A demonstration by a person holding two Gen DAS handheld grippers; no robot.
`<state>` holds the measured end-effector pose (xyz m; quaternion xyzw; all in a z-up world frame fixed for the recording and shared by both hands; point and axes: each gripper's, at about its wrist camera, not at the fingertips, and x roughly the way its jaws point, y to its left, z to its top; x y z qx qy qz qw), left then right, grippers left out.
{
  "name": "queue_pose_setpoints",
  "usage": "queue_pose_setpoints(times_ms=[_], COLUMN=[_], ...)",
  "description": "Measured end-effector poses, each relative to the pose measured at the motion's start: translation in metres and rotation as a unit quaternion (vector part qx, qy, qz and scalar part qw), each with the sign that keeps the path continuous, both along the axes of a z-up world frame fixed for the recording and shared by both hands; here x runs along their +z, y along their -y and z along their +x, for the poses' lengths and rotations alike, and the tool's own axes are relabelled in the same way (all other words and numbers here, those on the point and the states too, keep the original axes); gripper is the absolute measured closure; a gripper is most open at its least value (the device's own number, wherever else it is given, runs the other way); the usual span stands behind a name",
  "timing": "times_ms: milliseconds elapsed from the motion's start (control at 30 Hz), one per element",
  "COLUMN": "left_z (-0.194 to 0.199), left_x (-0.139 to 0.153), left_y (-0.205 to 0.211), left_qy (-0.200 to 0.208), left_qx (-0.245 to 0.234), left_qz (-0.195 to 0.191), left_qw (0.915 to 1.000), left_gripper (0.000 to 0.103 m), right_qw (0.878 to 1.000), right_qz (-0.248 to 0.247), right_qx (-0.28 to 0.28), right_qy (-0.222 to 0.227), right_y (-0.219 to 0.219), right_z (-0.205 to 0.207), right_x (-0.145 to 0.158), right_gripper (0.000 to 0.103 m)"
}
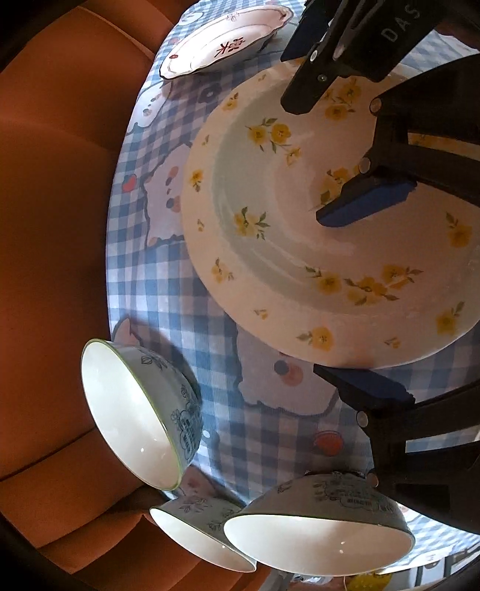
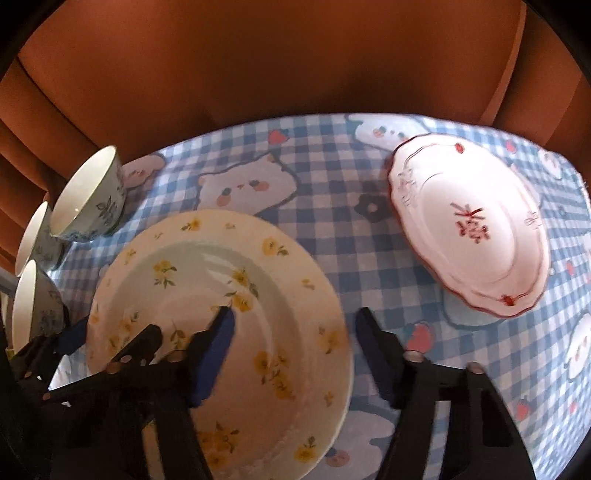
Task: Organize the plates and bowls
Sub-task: 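Carry the plate over the single yellow-floral plate near the bowls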
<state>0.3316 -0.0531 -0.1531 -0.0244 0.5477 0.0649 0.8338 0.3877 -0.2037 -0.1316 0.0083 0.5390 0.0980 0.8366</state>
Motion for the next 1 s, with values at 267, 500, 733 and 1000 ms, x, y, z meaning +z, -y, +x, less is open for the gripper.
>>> queue_pose_setpoints(times_ms=[267, 500, 733, 1000], left_z=[-0.002, -0.017, -0.032, -0.032], left_x=[0.0, -0.001, -0.002, -0.004], left_y=[0.005, 0.032, 0.053, 0.058], left_qy=[-0.004, -0.01, -0.009, 0.001], left_qx=[-0.012, -0.042, -0.066, -0.062], left_qz=[-0.001, -0.004, -0.003, 0.014], left_qw=[0.9999, 0.9991, 0.9978, 0.998], left_gripper=[0.029, 0.029, 0.029, 0.027], right_qw=[1.0, 0.999, 0.998, 0.998], right_qz=[-0.017, -0.03, -0.038, -0.033], right_qx=[-0.003, -0.028, -0.048, -0.042], right_qy=[0.001, -0.008, -0.016, -0.03], right_y=[0.004, 0.024, 0.046, 0.052], right_z=[-0.009, -0.031, -0.052, -0.055], right_x=[-0.002, -0.003, -0.005, -0.016], right_gripper=[0.047, 0.047, 0.047, 0.047])
